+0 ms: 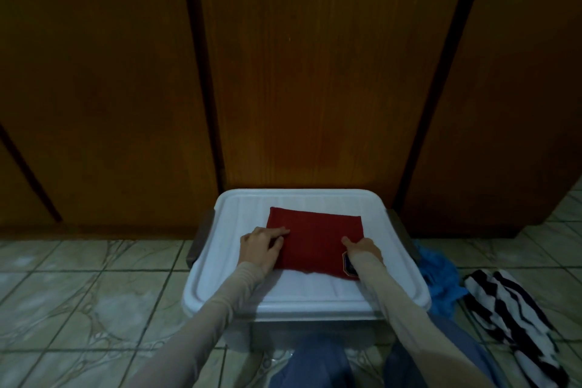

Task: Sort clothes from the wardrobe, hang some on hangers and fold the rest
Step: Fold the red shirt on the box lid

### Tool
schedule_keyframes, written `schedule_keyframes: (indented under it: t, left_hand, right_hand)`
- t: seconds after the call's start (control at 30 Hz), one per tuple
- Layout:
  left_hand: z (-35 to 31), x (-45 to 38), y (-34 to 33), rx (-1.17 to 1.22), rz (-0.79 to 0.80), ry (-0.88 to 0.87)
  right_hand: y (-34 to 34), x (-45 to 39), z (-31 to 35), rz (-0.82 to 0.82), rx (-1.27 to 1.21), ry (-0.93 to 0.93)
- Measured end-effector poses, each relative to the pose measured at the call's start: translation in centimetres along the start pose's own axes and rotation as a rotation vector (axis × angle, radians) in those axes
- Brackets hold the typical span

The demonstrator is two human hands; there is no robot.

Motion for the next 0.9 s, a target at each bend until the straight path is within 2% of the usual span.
schedule_keyframes:
  t: [0.07, 0.17, 0.27, 0.37, 0.47, 0.57, 0.73, 0.83, 0.9]
  left_hand:
    - [-0.1, 0.1, 0.2, -0.056, 0.056, 0.004]
    - [-0.3, -0.4, 0.3, -0.020, 0.113, 0.029]
    - [-1.4, -0.8, 0.7, 0.293, 0.124, 0.069]
    - [-2.8, -1.1, 1.3, 0.671, 0.119, 0.149]
    - [-3.6, -1.1, 1.8, 0.862, 0.185, 0.257]
    - [-2.8, -0.9, 1.8, 0.970, 0.198, 0.357]
    - [-0.8, 0.0, 1.2, 1.112, 0.208, 0.601]
    - [1.2, 0.0, -0.1, 0.948, 0.201, 0.676]
    - [2.1, 0.0, -0.8, 0.908, 0.224, 0.676]
  right_hand:
    - [0.4, 0.1, 0.9, 0.056, -0.016, 0.014]
    - [2.4, 0.7, 2.9, 0.021, -0.046, 0.068]
    - [5.8, 1.9, 6.0, -0.177, -0.015, 0.241]
    - [8.7, 4.3, 10.1, -0.428, 0.182, 0.493]
    - [8.5, 6.0, 13.0, -0.517, 0.422, 0.684]
    - [4.8, 6.5, 13.1, -0.455, 0.661, 0.744]
    - [-4.7, 7.6, 9.2, -0.123, 0.926, 0.765]
    - [-8.3, 8.3, 7.6, 0.048, 0.914, 0.717]
    - [-8.1, 8.0, 7.6, 0.078, 0.795, 0.661]
Point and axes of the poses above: each hand's wrist, its own x-axis away from the middle knuckle, its own y-axis out of the back of the hand, z = x × y, the point moved 3 cm from there along -x, towards the middle knuckle, and after that the axes turned 7 degrees about -x, right-handed, at the moved point
